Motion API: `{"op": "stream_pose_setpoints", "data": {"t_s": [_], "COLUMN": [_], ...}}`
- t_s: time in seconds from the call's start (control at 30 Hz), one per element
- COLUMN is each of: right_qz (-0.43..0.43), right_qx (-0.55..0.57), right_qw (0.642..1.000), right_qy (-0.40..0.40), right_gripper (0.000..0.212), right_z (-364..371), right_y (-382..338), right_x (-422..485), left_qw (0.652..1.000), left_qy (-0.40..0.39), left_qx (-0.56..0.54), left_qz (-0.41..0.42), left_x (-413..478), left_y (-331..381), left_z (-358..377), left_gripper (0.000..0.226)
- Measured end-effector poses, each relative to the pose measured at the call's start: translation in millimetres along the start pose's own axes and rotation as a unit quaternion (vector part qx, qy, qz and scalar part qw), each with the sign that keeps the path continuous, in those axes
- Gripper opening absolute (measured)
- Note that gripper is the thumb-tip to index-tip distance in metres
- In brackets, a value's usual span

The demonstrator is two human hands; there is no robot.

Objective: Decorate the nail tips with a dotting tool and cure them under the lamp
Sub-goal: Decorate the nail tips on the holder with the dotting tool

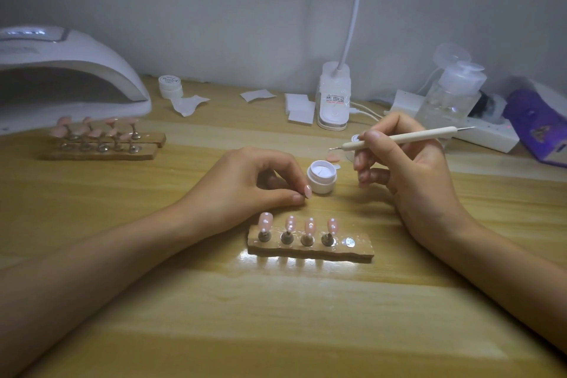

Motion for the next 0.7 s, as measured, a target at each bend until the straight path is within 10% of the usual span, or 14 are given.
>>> {"op": "stream_pose_setpoints", "data": {"t_s": [0.7], "right_qz": [0.024], "right_qx": [0.034], "right_qw": [0.999], "right_qy": [0.002], "right_gripper": [0.017], "right_z": [0.2], "right_y": [2.7], "right_x": [-0.3], "left_qw": [1.000], "left_qy": [-0.002], "left_qx": [-0.003], "left_qz": [-0.005], "left_x": [0.4], "left_y": [-0.6], "left_z": [-0.8], "left_gripper": [0.017]}}
Point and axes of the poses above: each hand's wrist, its own x-axis towards the middle knuckle, its own z-axis out of the palm, y = z × x, the point moved 4 cm from there along x, towards the middle knuckle, and after that the axes turned 12 degrees about -y, right-handed, at the moved point
